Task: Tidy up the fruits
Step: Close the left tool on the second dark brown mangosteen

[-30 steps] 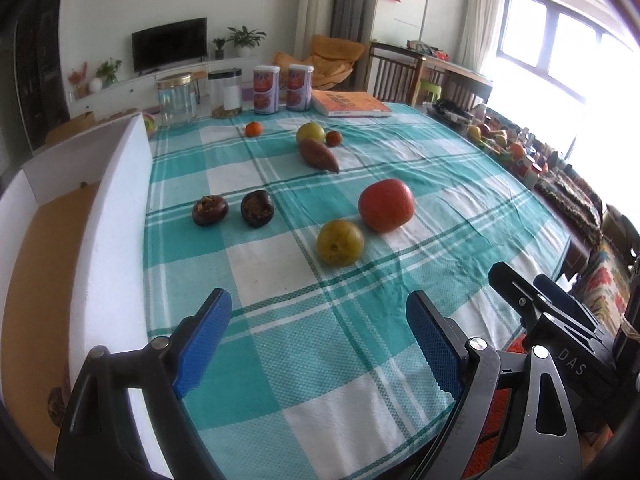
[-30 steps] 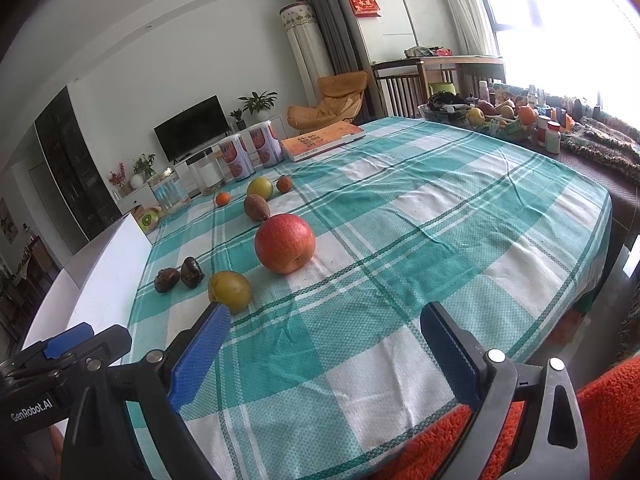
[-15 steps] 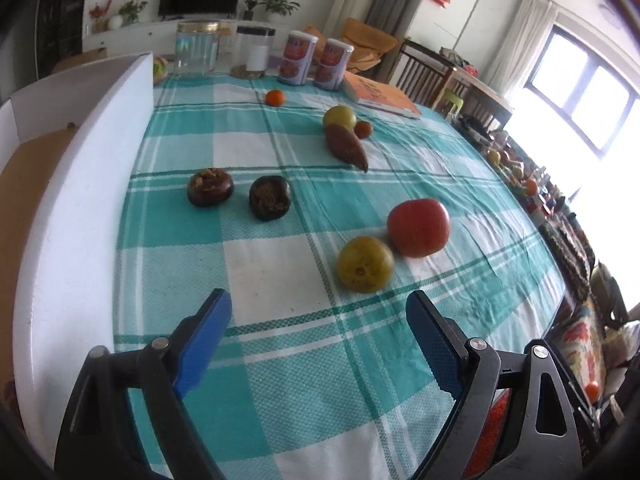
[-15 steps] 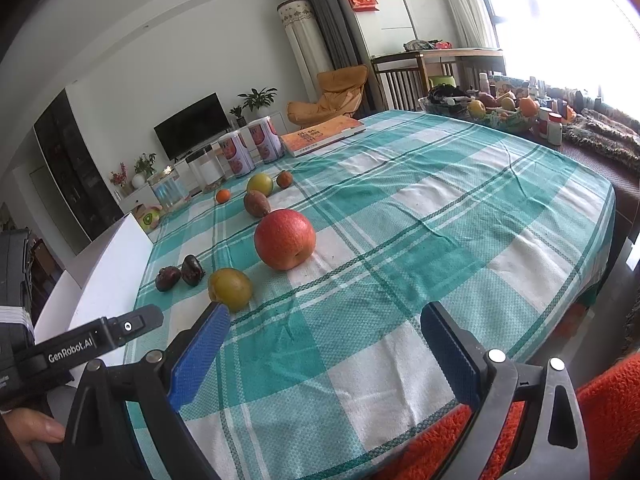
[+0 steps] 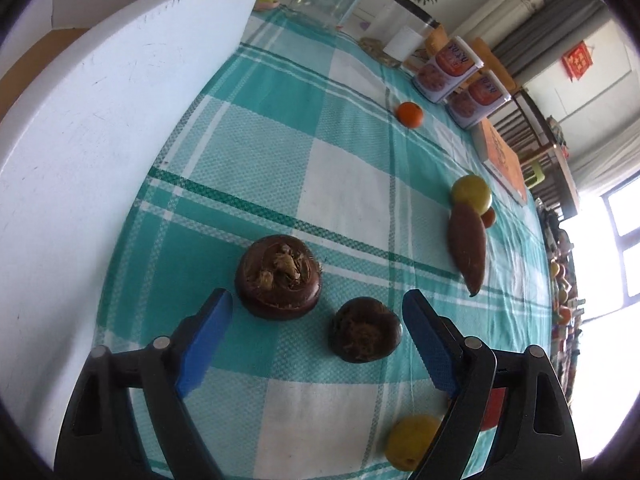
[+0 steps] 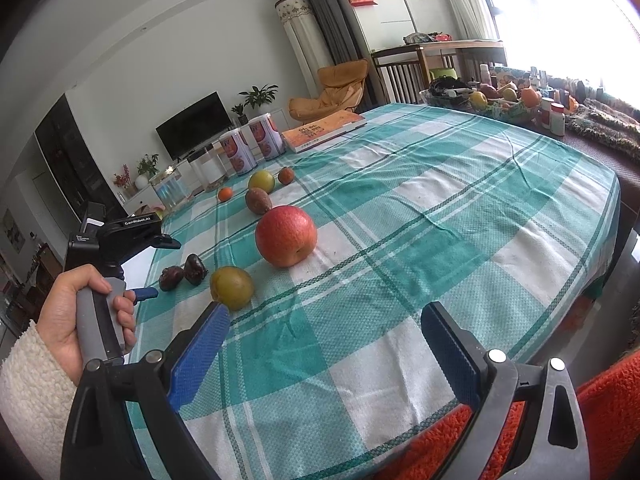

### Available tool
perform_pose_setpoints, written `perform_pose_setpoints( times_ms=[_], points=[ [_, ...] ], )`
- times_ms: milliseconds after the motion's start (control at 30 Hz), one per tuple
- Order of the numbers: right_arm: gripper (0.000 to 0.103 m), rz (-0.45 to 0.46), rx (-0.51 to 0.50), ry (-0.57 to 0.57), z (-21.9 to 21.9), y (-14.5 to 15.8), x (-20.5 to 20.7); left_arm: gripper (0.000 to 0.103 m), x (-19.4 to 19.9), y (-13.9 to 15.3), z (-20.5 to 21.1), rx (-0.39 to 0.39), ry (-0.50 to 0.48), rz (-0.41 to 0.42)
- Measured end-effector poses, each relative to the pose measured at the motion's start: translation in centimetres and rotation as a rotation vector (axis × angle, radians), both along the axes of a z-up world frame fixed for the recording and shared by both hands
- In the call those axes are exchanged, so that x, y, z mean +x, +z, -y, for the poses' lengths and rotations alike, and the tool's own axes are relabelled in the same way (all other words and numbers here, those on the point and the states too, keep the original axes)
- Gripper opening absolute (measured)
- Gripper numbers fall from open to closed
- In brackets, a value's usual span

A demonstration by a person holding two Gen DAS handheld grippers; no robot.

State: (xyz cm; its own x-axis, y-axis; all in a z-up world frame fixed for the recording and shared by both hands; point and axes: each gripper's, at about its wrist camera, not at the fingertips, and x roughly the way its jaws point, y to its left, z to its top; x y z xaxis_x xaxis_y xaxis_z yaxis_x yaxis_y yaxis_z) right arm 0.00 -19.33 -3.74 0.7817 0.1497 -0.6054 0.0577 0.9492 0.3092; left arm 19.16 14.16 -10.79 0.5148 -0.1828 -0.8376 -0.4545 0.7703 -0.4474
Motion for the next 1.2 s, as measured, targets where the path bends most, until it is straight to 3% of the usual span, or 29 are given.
perform_pose_setpoints(
  times_ms=[67, 200, 567, 700, 833, 1000, 1200],
  points=[
    [0.096, -0.008, 0.007, 0.0, 0.1, -0.1, 0.1, 0.073, 0.4, -0.4, -0.3, 0.016, 0.005, -0.018],
    [0.096, -0.021, 0.02, -0.003, 0.3, -0.4, 0.3, 0.047, 0.8, -0.5, -0.7, 0.082, 0.015, -0.025],
    [0.096, -0.02, 0.025, -0.007, 0.4, -0.5, 0.4, 0.049, 2.4, -0.4, 0.4, 0.235, -0.065, -0.019],
    [0.096, -0.027, 0.034, -0.009, 0.6, -0.6, 0.4, 0.047, 1.2, 0.1, 0.1, 0.204, -0.045, 0.0],
    [0.096, -0.029, 0.039, -0.01, 0.7, -0.6, 0.5, 0.047, -2.2, 2.8, 0.6, 0.191, -0.025, 0.088],
    [0.096, -0.054, 0.076, -0.015, 1.3, -1.1, 0.8, 0.047, -6.9, 3.0, 5.0, 0.145, -0.225, 0.094],
    [0.096, -0.082, 0.143, -0.048, 2.7, -1.8, 0.9, 0.048, -12.7, 1.4, 8.9, 0.186, -0.396, 0.081]
  ],
)
